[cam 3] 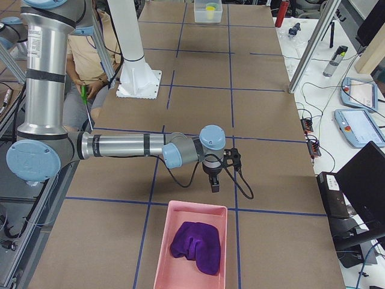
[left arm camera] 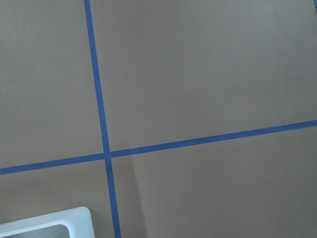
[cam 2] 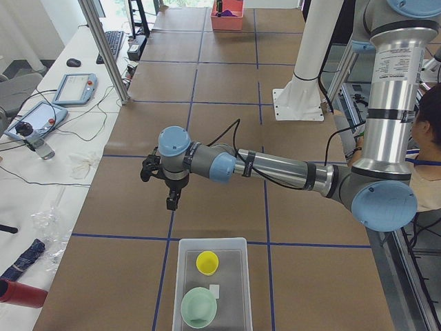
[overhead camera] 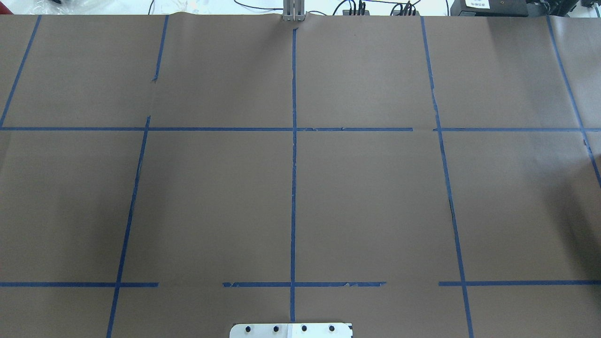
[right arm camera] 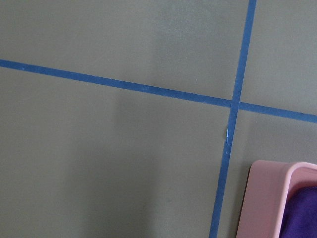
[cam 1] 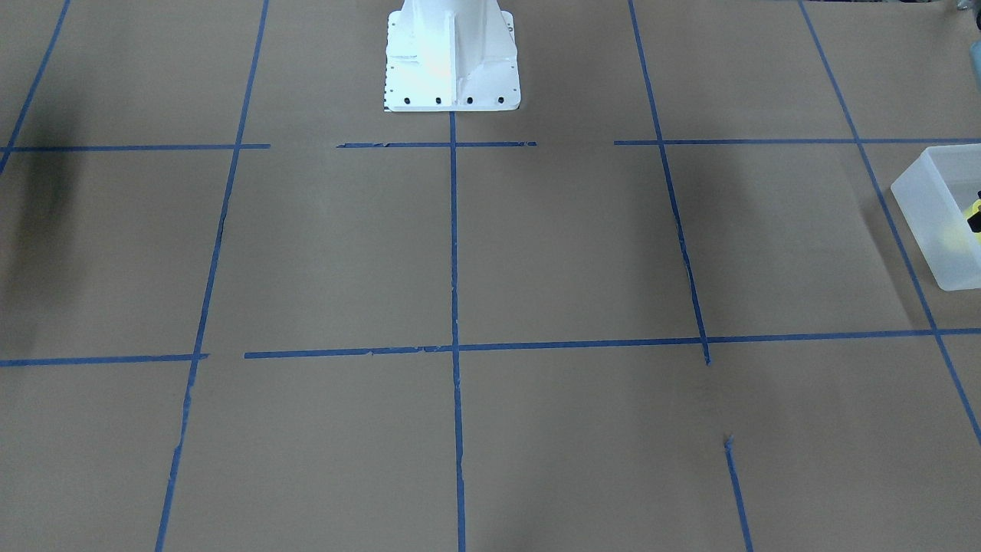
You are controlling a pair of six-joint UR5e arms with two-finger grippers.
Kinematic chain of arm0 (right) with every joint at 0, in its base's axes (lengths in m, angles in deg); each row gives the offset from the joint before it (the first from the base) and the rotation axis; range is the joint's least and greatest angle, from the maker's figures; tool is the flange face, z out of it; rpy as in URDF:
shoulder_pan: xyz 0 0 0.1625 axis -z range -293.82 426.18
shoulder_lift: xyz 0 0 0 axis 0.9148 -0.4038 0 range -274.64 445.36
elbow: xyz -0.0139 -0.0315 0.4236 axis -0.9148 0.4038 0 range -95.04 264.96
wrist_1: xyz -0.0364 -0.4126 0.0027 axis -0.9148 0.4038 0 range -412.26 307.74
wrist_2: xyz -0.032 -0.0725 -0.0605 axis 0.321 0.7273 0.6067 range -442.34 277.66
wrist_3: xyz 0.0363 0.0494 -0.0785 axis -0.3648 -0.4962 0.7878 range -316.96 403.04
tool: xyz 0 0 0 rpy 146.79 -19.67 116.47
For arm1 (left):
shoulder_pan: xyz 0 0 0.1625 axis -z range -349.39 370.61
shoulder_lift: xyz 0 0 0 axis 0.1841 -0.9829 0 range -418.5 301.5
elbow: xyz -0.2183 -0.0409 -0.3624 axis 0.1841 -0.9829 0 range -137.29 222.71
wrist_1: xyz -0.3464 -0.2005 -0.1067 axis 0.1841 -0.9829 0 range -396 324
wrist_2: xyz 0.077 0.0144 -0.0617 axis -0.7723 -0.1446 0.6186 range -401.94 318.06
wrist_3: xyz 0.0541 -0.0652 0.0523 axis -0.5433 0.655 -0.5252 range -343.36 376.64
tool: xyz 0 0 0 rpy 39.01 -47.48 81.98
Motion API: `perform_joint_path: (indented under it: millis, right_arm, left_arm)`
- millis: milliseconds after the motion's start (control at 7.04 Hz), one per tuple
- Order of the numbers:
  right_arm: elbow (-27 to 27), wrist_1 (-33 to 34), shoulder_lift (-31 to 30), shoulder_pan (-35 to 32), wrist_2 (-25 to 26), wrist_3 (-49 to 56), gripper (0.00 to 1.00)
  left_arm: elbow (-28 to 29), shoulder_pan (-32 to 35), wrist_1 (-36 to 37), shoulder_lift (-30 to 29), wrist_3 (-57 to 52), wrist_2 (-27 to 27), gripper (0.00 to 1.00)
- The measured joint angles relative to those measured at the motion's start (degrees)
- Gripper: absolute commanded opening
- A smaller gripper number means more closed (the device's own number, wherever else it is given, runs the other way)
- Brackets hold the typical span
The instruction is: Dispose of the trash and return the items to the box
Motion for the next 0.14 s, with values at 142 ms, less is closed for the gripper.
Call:
perform_joint_path:
  millis: [142]
  right_arm:
    - [0.22, 0.00, 0.02, 0.00, -0.01, 0.01, 1.00]
  left_arm:
    - [0.03, 0.14, -0.01, -0.22, 0.00, -0.07, 1.00]
